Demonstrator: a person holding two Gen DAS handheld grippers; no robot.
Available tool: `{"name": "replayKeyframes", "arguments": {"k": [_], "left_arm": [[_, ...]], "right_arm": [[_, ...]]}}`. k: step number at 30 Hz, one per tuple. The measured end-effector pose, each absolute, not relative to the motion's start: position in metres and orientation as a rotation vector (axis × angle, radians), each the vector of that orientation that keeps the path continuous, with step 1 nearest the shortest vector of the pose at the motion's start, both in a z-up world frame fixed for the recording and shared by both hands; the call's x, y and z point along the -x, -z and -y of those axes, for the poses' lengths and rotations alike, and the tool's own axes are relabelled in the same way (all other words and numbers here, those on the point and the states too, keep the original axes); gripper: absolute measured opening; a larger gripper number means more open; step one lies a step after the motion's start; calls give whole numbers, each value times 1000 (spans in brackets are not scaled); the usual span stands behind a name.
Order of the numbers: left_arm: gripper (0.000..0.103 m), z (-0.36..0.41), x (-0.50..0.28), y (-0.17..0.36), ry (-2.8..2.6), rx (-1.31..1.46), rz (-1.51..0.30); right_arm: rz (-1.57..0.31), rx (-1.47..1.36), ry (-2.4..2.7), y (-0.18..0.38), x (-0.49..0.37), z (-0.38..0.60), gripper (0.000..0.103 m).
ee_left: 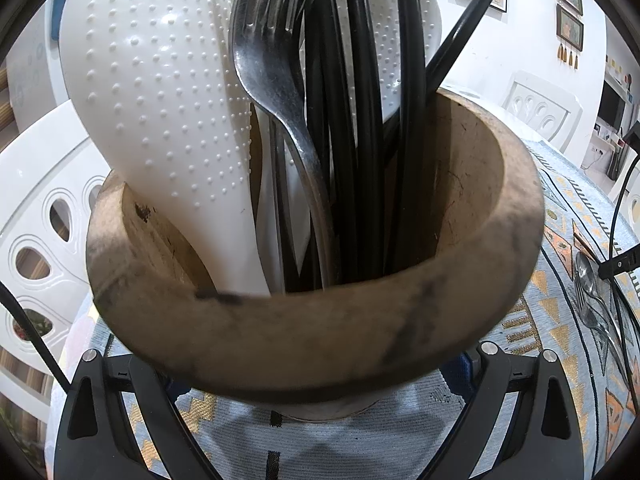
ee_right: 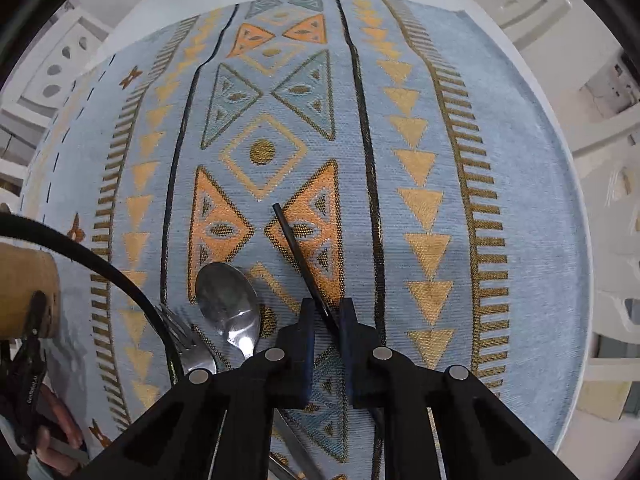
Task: Organize utensils
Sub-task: 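Close the right tool on the black chopstick and lift it, then carry the chopstick with the right tool into the wooden cup and open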
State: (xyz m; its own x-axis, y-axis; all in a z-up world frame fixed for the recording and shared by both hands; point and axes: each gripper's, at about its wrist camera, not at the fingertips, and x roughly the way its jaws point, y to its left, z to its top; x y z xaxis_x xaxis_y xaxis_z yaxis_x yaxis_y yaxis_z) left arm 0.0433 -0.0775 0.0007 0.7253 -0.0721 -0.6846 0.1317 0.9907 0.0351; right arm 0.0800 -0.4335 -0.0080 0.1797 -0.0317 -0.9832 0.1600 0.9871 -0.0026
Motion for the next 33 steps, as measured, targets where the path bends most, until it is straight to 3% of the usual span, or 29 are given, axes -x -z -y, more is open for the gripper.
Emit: {"name": "replayKeyframes", "arguments": {"k": [8,18,33], "left_arm": [[96,77,-45,0,112,-83,-752],[96,76,-46,2,112,-84,-754],[96,76,-46,2,113,-83,-754]], "right_arm": [[-1317,-151,129,-14,-68,430,10],[-1051,-204,88,-100,-29,440,6],[-834,-185,32,-177,-26,411,5]]}}
